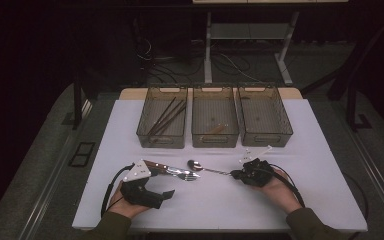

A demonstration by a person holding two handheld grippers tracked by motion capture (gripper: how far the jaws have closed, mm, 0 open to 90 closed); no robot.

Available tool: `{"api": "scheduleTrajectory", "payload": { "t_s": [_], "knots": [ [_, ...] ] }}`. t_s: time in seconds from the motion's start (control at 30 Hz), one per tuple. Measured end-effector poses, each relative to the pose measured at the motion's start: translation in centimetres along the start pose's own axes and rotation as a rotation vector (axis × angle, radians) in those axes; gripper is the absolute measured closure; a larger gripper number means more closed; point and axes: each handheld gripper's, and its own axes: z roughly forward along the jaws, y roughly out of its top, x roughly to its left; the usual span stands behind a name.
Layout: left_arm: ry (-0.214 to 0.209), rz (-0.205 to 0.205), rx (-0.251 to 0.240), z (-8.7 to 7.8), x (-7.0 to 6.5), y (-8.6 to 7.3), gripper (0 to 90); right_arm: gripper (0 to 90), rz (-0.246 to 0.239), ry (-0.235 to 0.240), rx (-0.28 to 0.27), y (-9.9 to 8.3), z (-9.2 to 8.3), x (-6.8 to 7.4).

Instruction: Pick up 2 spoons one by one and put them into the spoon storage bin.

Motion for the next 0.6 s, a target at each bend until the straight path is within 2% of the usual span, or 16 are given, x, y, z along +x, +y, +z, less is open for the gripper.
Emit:
{"api": "scheduleTrajectory", "payload": {
  "t_s": [0.27,0.43,0.5,0.6],
  "knots": [
    [-0.005,0.001,0.002,0.1,0.0,0.0,8.8,89.9,-0.003,0.004,-0.001,0.0,0.0,0.0],
    [-0.01,0.012,0.011,0.3,0.0,0.2,9.5,89.5,0.007,0.028,-0.039,0.0,-0.4,0.1],
    [-0.013,0.014,0.015,0.5,0.2,0.5,10.3,82.6,0.02,0.043,-0.065,0.0,-0.7,0.0],
    [-0.02,0.023,0.027,0.9,0.5,1.0,11.7,64.0,0.05,0.055,-0.104,-0.1,-1.3,-0.2]
  ]
}}
